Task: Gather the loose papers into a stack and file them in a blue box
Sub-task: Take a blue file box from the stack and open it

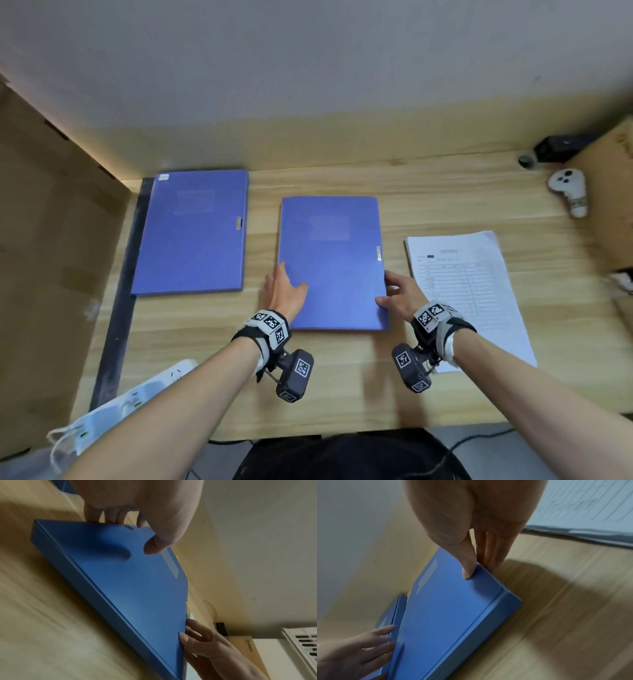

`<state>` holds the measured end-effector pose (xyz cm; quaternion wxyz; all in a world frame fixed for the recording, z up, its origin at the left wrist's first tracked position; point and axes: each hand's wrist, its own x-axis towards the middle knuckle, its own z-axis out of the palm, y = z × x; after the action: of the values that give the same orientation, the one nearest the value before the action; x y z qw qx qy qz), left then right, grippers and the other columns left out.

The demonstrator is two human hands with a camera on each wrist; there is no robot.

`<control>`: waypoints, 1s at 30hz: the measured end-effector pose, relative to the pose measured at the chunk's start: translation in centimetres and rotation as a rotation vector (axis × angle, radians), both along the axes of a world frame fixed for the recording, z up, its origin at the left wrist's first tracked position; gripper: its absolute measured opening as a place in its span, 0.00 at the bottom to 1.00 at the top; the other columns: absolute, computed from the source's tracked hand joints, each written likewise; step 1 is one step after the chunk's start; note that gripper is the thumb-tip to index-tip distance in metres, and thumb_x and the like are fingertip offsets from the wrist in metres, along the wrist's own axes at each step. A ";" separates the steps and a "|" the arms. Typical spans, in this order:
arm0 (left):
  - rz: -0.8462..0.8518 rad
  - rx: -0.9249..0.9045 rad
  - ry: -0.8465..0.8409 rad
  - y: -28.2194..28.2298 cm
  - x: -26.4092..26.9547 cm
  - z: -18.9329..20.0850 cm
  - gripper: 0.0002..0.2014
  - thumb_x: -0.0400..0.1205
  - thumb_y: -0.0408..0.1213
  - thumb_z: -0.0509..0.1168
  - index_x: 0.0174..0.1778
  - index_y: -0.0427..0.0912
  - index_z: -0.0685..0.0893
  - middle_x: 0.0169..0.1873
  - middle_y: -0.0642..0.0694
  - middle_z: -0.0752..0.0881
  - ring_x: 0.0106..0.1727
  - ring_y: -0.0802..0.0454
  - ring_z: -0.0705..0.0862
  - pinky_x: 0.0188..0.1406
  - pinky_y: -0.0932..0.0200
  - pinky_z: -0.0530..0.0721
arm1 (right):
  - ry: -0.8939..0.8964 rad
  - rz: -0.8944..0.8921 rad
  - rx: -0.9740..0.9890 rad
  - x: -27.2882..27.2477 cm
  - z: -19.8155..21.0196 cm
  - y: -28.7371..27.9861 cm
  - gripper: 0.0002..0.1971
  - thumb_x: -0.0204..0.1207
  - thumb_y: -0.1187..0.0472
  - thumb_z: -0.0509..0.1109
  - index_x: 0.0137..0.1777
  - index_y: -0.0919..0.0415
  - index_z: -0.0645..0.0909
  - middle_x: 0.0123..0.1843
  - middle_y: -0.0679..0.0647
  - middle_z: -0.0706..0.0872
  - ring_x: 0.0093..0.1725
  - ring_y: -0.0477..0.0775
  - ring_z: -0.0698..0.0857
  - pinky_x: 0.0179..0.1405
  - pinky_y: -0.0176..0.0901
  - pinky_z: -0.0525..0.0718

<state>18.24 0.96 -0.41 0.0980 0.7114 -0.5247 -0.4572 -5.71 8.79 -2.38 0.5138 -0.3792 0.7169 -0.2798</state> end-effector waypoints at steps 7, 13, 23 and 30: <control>-0.222 0.089 -0.182 0.9 -1.0 -0.9 0.35 0.83 0.44 0.61 0.86 0.48 0.55 0.82 0.38 0.57 0.81 0.37 0.64 0.78 0.47 0.69 | 0.178 -0.023 0.094 -1.7 -0.3 0.3 0.21 0.71 0.72 0.70 0.63 0.56 0.86 0.53 0.51 0.89 0.54 0.54 0.87 0.61 0.45 0.83; -0.492 0.008 -0.374 0.3 -2.9 1.3 0.36 0.84 0.46 0.58 0.86 0.42 0.53 0.87 0.40 0.42 0.88 0.43 0.44 0.84 0.45 0.56 | 0.188 -0.108 0.156 -3.3 -0.5 -0.4 0.12 0.70 0.68 0.72 0.50 0.54 0.89 0.52 0.55 0.91 0.58 0.57 0.87 0.64 0.48 0.82; -0.781 0.020 -0.500 1.7 -12.3 1.4 0.25 0.83 0.43 0.57 0.74 0.35 0.70 0.77 0.38 0.69 0.73 0.38 0.74 0.65 0.46 0.76 | 0.115 -0.119 0.049 -7.7 -1.0 -0.5 0.11 0.72 0.69 0.70 0.40 0.51 0.87 0.44 0.55 0.92 0.40 0.54 0.88 0.49 0.45 0.86; -0.714 0.048 -0.569 0.9 -14.3 0.4 0.24 0.82 0.58 0.56 0.50 0.38 0.80 0.62 0.39 0.81 0.61 0.37 0.81 0.51 0.51 0.76 | 0.069 -0.053 0.061 -10.0 -2.6 -1.1 0.11 0.72 0.68 0.70 0.37 0.50 0.87 0.44 0.53 0.94 0.43 0.54 0.91 0.54 0.52 0.88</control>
<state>3.94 1.86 -0.05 -0.2300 0.5854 -0.7324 -0.2607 -15.66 7.70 -4.94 0.4924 -0.3536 0.7523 -0.2581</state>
